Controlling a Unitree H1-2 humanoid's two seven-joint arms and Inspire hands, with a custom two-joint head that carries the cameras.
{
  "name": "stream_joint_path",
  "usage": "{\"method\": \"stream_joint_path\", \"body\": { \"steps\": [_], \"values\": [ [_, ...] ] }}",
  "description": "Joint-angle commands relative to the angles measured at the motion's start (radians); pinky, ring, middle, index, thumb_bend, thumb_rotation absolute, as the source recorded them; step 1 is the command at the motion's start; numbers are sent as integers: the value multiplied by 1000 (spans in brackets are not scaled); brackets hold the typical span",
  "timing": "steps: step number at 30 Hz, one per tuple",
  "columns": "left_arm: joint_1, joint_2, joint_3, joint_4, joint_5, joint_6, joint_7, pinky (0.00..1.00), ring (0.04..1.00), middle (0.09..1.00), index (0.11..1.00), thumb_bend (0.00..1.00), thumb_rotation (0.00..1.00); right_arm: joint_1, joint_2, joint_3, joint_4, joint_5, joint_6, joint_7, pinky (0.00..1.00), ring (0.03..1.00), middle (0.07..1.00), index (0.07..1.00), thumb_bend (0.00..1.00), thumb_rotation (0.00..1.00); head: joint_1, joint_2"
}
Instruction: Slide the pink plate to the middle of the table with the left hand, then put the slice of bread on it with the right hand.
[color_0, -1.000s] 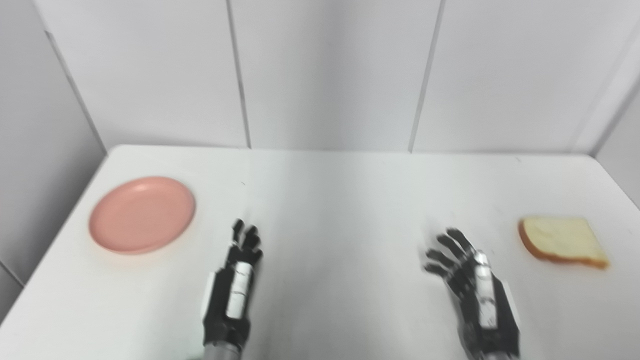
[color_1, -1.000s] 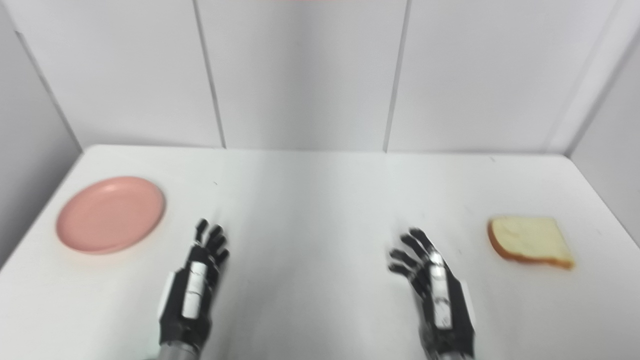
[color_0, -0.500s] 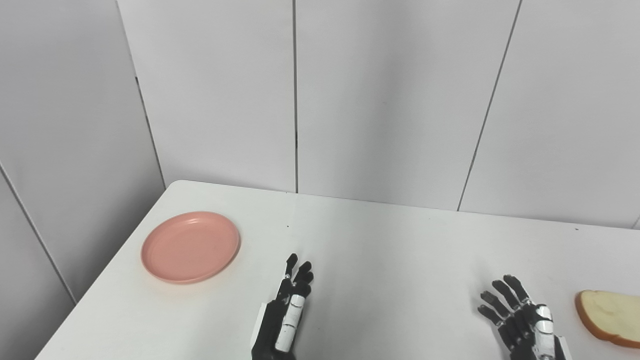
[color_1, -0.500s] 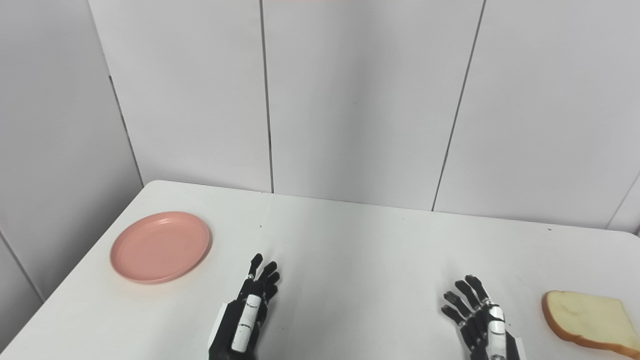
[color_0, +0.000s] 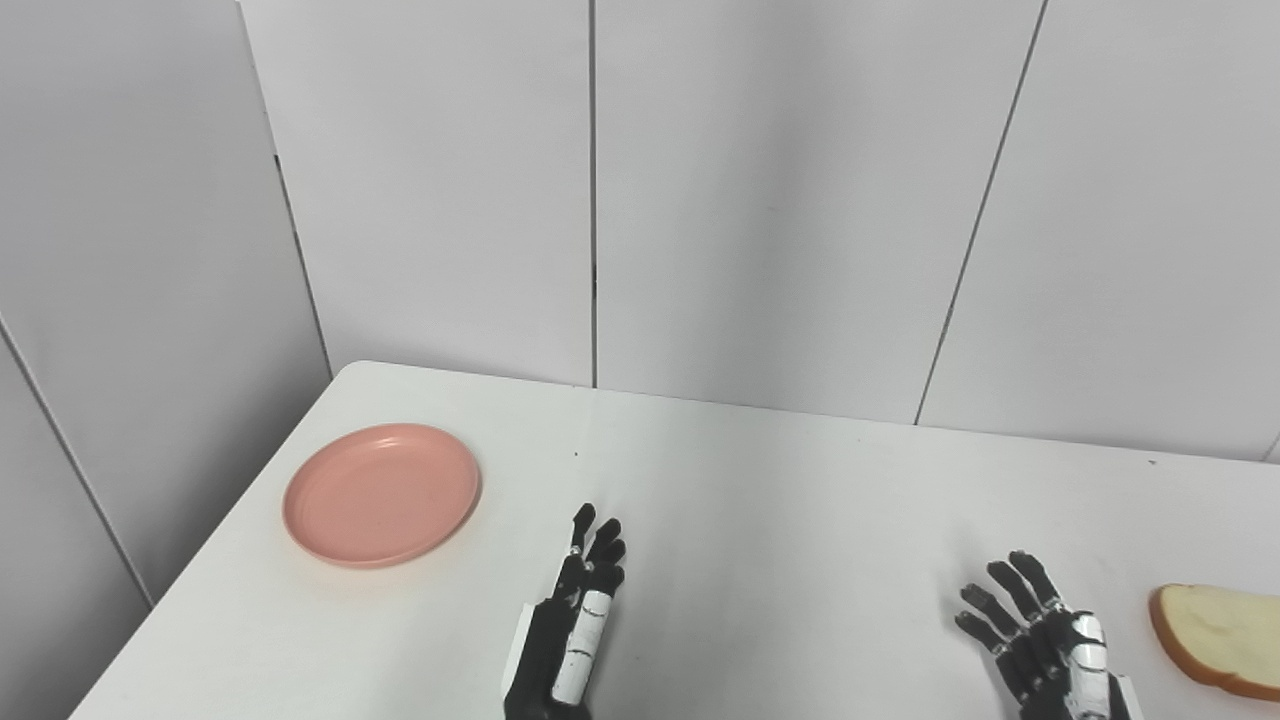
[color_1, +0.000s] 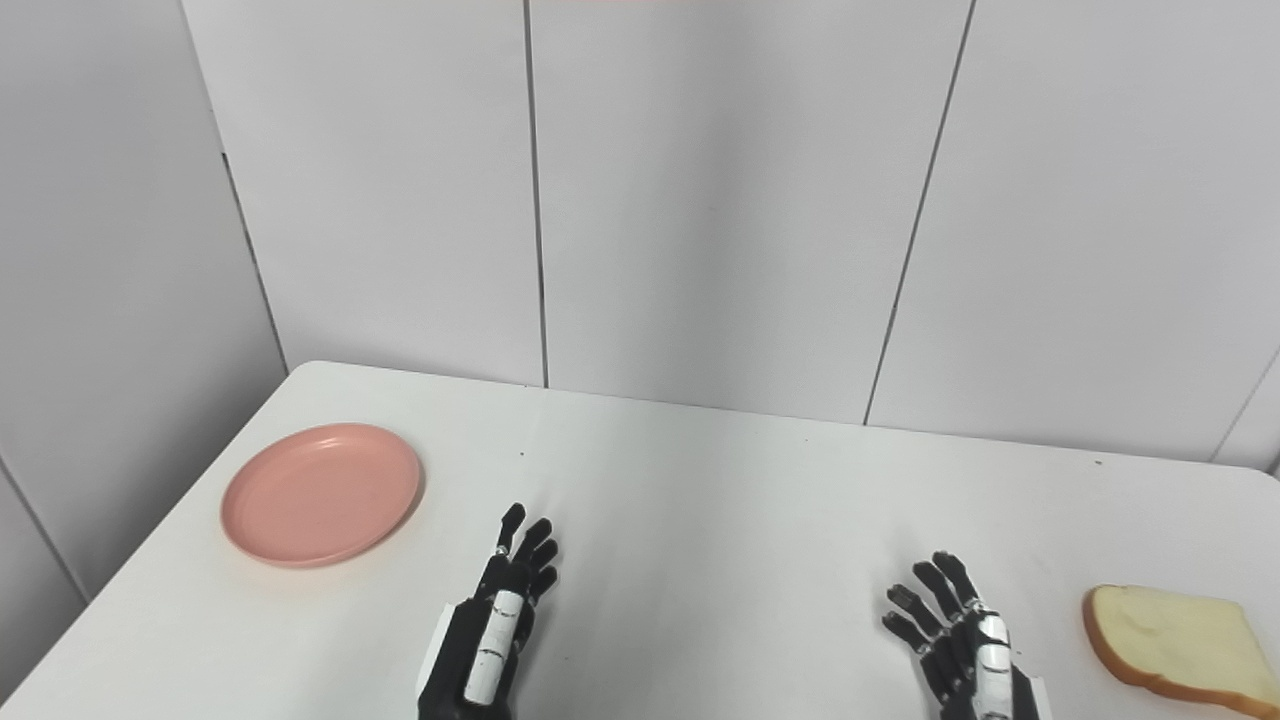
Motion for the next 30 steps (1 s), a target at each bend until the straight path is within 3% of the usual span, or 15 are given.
{"method": "stream_joint_path", "body": {
  "steps": [1,7,11,16,18,23,30],
  "values": [
    [74,25,15,32,-28,2,-19,988,975,980,1000,765,874,119,37,11,61,1,-12,1,736,778,862,867,572,1000,-4,3],
    [95,43,4,11,-108,-30,-84,919,947,931,1000,912,897,148,43,8,24,-1,-19,-1,707,744,819,833,624,976,-35,16],
    [87,47,1,4,-114,-38,-94,910,932,930,1000,912,918,145,35,-6,39,-6,-59,4,687,735,812,810,617,954,-36,20],
    [68,49,14,-52,-130,-30,-91,857,932,939,1000,914,894,132,22,-15,37,-20,-57,-10,694,749,821,834,609,994,-28,39],
    [51,55,36,-102,-161,-8,-87,846,920,927,968,933,844,124,21,-11,41,-22,-56,-8,688,745,814,827,613,995,-22,30],
    [-34,88,116,-223,-213,37,-58,786,881,890,878,965,823,116,30,-1,54,-11,-56,0,692,728,803,824,610,964,-32,18],
    [-220,202,255,-288,-291,131,-11,714,855,862,838,1000,795,123,45,4,34,-23,-65,-10,654,702,793,821,614,964,-50,17]
  ]
}}
